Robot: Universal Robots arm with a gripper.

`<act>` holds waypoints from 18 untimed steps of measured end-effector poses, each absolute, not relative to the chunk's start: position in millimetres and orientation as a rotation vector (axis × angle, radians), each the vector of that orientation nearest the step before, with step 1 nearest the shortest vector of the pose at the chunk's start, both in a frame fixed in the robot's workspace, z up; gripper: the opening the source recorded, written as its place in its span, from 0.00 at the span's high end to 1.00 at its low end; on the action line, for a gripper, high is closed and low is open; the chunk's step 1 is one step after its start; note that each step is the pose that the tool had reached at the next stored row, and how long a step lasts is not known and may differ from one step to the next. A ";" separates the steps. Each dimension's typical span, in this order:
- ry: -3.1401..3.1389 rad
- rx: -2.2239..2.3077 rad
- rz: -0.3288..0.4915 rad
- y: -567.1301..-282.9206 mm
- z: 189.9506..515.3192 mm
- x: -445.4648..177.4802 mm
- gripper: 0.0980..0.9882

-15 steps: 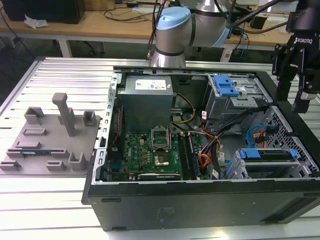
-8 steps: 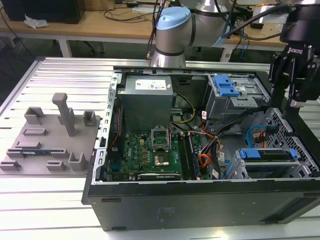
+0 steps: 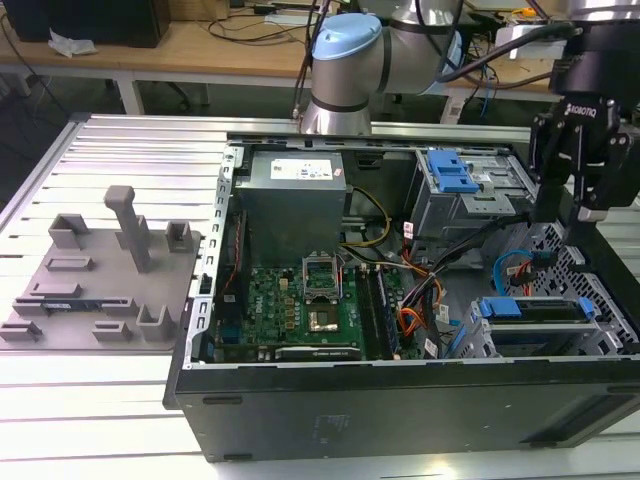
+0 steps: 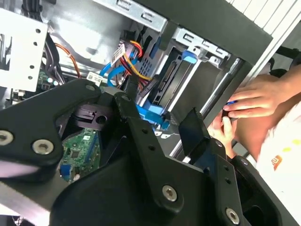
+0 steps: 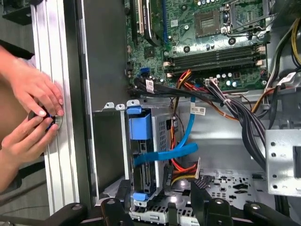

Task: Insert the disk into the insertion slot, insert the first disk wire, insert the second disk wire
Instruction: 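Insert the first disk wire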

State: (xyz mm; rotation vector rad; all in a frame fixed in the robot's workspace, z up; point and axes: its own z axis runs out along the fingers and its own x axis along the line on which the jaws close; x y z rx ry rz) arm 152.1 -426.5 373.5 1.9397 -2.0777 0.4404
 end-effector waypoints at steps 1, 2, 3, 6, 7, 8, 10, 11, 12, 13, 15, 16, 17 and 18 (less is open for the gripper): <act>-2.077 1.940 0.441 -426.7 371.9 152.1 0.41; -2.077 1.941 0.441 -426.8 370.7 152.1 0.41; -2.076 1.941 0.442 -426.9 369.1 152.1 0.41; -2.072 1.943 0.445 -427.0 364.1 152.1 0.58; -2.069 1.942 0.448 -427.1 362.1 152.1 0.58; -2.067 1.942 0.450 -427.0 361.0 152.1 0.58; -2.062 1.939 0.457 -427.0 358.3 152.1 0.65; -2.059 1.938 0.460 -427.0 357.4 152.1 0.65; -2.056 1.937 0.464 -427.0 356.3 152.1 0.65; -2.054 1.935 0.467 -426.8 355.3 152.1 0.65; -2.046 1.930 0.479 -424.7 353.8 151.9 0.65; -2.042 1.925 0.489 -421.8 353.2 151.6 0.65; -2.036 1.921 0.503 -417.1 352.3 151.4 0.65; -2.030 1.915 0.516 -413.8 351.9 150.9 0.65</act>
